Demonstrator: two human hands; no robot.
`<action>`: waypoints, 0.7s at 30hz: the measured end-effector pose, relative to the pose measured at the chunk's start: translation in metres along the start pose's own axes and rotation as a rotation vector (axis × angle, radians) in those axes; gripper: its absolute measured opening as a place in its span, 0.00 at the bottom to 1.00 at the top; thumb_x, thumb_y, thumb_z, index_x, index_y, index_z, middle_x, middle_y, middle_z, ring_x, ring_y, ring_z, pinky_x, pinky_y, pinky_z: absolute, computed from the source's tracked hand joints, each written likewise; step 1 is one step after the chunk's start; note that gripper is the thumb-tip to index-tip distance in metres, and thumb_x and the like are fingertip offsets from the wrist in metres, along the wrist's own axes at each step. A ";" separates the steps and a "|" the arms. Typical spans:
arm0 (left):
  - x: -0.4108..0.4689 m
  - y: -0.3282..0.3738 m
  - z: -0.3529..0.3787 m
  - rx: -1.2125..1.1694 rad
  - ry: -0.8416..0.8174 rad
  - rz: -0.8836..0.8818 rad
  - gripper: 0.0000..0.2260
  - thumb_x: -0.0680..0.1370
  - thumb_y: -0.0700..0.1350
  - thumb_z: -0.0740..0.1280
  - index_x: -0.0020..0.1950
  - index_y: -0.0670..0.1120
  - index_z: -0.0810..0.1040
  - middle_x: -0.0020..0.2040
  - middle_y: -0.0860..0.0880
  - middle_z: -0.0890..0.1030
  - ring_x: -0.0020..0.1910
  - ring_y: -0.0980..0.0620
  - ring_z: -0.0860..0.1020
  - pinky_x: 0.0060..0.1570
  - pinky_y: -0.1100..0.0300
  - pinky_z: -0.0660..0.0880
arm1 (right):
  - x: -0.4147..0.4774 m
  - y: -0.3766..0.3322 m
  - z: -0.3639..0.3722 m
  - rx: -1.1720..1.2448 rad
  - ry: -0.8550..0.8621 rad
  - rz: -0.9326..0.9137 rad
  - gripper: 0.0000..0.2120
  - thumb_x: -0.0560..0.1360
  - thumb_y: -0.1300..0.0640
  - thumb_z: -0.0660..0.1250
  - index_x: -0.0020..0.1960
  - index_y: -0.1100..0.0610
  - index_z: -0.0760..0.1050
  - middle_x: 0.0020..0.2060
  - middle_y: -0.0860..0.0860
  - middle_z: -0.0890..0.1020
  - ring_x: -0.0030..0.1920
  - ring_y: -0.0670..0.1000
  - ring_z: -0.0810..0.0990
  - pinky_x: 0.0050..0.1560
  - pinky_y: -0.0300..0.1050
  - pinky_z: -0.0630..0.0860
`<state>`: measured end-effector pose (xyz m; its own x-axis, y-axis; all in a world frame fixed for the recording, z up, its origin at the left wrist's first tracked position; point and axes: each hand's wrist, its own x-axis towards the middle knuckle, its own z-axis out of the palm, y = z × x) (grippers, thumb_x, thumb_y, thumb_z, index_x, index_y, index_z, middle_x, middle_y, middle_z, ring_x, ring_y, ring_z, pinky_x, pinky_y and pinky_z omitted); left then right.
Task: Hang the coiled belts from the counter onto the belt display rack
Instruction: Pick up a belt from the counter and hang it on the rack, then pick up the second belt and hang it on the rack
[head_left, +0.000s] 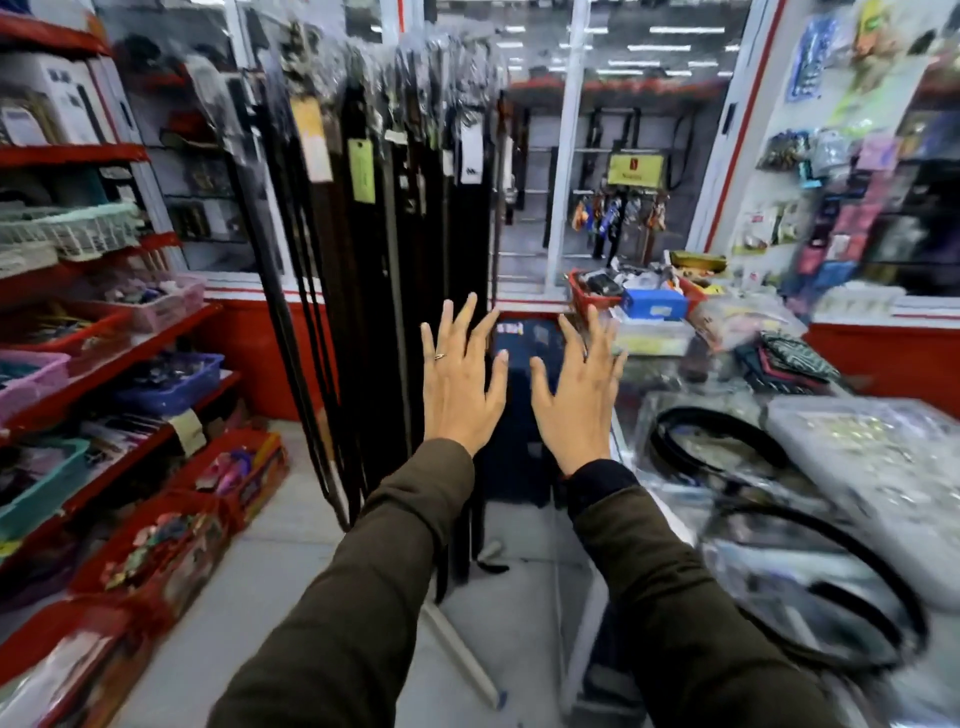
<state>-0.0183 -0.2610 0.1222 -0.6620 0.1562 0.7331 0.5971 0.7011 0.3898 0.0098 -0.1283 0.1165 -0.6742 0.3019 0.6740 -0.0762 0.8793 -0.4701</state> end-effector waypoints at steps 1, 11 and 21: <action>-0.013 0.008 0.011 -0.012 -0.031 -0.001 0.22 0.84 0.51 0.56 0.78 0.51 0.63 0.82 0.51 0.57 0.83 0.49 0.49 0.81 0.45 0.42 | -0.014 0.016 -0.006 -0.018 -0.007 0.045 0.26 0.81 0.48 0.59 0.77 0.54 0.62 0.81 0.54 0.54 0.81 0.59 0.46 0.79 0.63 0.45; -0.129 0.098 0.115 -0.198 -0.406 0.093 0.23 0.85 0.53 0.51 0.79 0.51 0.60 0.83 0.51 0.55 0.83 0.50 0.46 0.81 0.46 0.42 | -0.154 0.142 -0.074 -0.104 -0.027 0.675 0.37 0.80 0.51 0.62 0.80 0.63 0.49 0.80 0.63 0.43 0.80 0.64 0.42 0.78 0.61 0.44; -0.162 0.180 0.182 -0.107 -1.038 0.377 0.23 0.85 0.49 0.55 0.79 0.44 0.61 0.81 0.46 0.62 0.81 0.47 0.55 0.81 0.49 0.47 | -0.190 0.221 -0.134 -0.103 -0.053 1.100 0.35 0.80 0.59 0.59 0.79 0.68 0.44 0.77 0.72 0.43 0.79 0.69 0.42 0.78 0.59 0.44</action>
<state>0.1140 -0.0337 -0.0278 -0.4577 0.8890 0.0117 0.8432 0.4298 0.3230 0.2197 0.0580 -0.0395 -0.3675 0.9236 -0.1089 0.6435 0.1680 -0.7468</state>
